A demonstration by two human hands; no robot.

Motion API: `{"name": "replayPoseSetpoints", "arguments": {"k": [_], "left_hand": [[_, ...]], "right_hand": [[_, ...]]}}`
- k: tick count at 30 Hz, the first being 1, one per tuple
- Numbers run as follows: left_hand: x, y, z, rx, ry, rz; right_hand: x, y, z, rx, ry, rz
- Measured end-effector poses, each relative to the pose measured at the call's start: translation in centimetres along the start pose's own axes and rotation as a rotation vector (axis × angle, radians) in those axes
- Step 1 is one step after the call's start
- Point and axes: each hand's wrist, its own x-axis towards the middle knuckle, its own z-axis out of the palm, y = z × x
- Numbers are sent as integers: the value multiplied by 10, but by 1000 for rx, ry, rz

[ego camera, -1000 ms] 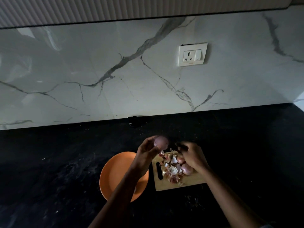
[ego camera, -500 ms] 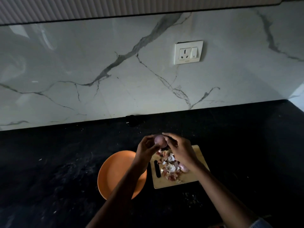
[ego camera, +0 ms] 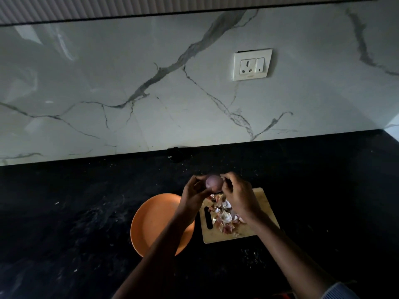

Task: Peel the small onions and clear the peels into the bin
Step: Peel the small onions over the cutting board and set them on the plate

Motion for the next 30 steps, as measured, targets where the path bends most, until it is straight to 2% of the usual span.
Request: {"name": "replayPoseSetpoints", "arguments": {"k": [6,10,13,15,17,24,30], "left_hand": [[0,-4,-2,-28,-8,-26],[-1,2,3,-85,-24,-20],[1,-1,-4,-152,-7,-46],[1,-4,-9,-166,-1,-77],[0,-5,-10,-141,-2,-100],[5,-10,1,95,88,-46],[7,-12,9,89,111,-32]], "right_hand": [[6,1,-12,136,21,101],[11,1,-12,168,83,413],[5,16,-10,54,-150,545],[-2,22,-9,59,-310,534],[-8,21,-7,50,-357,508],[-2,-6,-4,258,-237,472],[4,-12,1,125,-99,380]]}}
